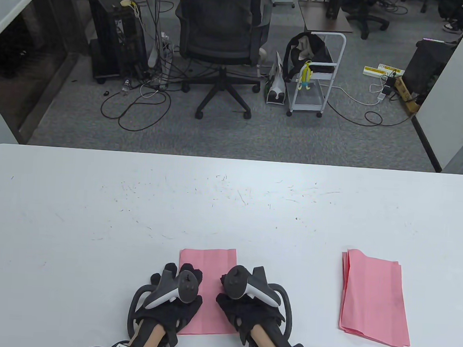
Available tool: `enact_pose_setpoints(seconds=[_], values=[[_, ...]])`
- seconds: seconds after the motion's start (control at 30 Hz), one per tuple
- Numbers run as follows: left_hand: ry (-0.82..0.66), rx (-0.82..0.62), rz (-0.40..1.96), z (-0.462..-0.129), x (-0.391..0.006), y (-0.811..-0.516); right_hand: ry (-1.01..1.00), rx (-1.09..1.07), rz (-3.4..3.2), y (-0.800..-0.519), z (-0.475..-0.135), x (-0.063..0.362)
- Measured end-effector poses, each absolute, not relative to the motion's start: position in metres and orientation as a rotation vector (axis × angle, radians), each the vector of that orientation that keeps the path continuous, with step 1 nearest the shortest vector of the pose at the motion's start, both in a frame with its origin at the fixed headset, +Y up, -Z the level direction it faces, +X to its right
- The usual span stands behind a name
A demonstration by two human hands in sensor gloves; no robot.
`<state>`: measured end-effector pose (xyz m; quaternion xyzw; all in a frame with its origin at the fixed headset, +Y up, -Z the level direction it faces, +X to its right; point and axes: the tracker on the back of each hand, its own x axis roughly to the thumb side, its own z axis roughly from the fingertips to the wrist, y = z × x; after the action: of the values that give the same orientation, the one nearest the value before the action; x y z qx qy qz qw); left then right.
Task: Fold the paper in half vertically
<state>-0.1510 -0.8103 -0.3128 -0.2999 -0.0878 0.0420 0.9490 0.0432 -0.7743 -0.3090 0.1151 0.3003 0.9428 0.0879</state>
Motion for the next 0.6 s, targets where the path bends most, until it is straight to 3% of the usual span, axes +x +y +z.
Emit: enact_pose_setpoints(seconds=[0.6], values=[[-0.179, -0.611, 0.088, -0.3129, -0.151, -0.8103, 0.905, 0.355, 2.857, -0.7828, -0.3021, 0.042]])
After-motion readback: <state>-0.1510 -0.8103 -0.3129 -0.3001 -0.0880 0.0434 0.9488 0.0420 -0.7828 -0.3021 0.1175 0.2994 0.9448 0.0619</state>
